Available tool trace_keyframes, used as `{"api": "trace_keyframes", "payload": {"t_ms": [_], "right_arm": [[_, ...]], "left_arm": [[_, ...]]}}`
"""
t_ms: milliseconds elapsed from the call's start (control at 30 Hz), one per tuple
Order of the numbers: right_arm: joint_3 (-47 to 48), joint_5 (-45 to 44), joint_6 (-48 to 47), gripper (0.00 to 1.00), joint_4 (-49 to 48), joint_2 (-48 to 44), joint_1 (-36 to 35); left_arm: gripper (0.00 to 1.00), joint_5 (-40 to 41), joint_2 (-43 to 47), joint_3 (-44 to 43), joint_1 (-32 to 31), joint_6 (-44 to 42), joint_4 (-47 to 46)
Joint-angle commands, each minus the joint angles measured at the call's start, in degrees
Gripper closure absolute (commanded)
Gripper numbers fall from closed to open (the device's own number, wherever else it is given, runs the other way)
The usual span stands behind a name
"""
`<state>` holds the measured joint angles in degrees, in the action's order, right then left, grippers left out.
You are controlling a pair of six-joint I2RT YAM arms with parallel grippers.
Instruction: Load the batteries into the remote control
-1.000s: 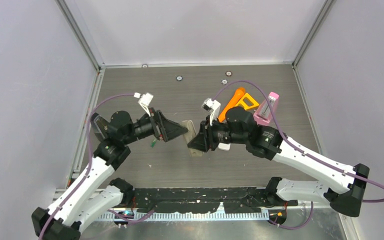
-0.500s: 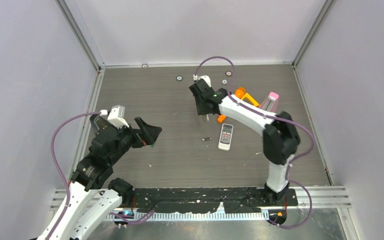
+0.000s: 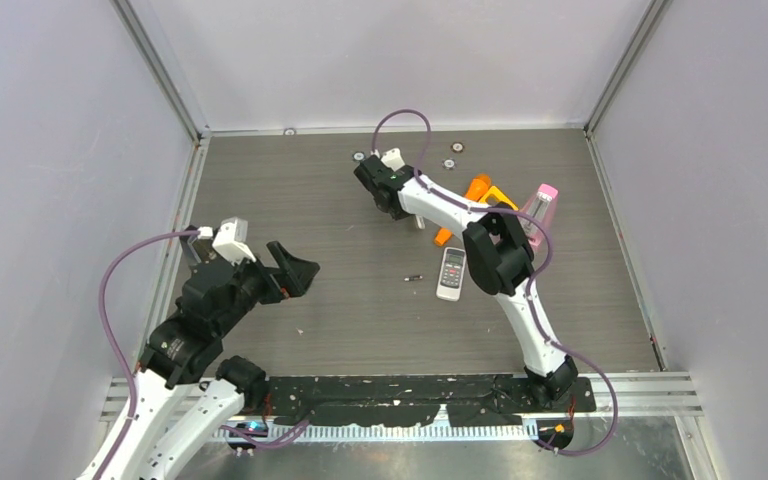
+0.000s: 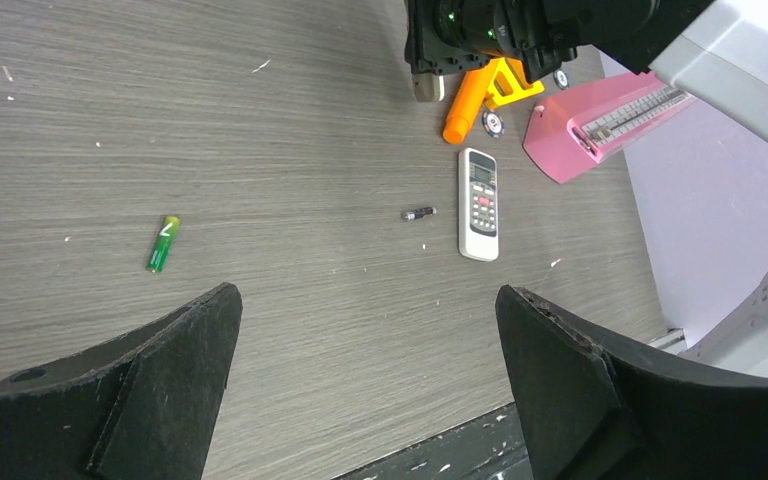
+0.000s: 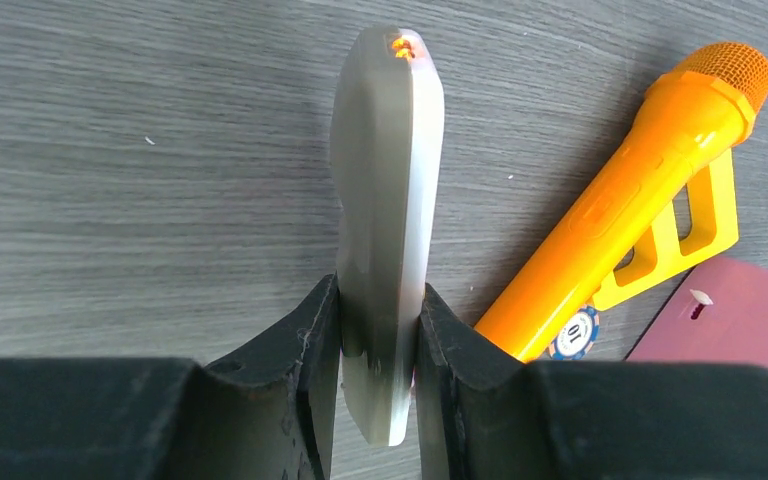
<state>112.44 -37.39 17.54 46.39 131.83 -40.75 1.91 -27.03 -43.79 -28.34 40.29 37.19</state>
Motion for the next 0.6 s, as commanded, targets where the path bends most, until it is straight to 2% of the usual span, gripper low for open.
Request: {"api": "trace_keyframes", "payload": {"t_ms": [0, 267, 433, 567], "right_arm": [[5.2, -3.8, -1.3, 0.86, 2.2, 1.7, 0.3], [9.6, -1.0, -1.0, 0.74, 6.1, 6.4, 0.3], [9.2, 1.0, -0.2, 0.61, 6.3, 5.9, 0.3], [6.6, 6.6, 0.5, 0.52, 3.6, 3.5, 0.3]], "left_arm": [[0.00, 0.2, -1.3, -0.4, 0.2, 0.2, 0.2], [0.00, 0.2, -1.8, 0.1, 0.2, 0.4, 0.2], [0.00, -0.2, -1.4, 0.6, 0.2, 0.7, 0.4], [0.00, -0.3, -0.6, 0.7, 0.2, 0.8, 1.0]]}}
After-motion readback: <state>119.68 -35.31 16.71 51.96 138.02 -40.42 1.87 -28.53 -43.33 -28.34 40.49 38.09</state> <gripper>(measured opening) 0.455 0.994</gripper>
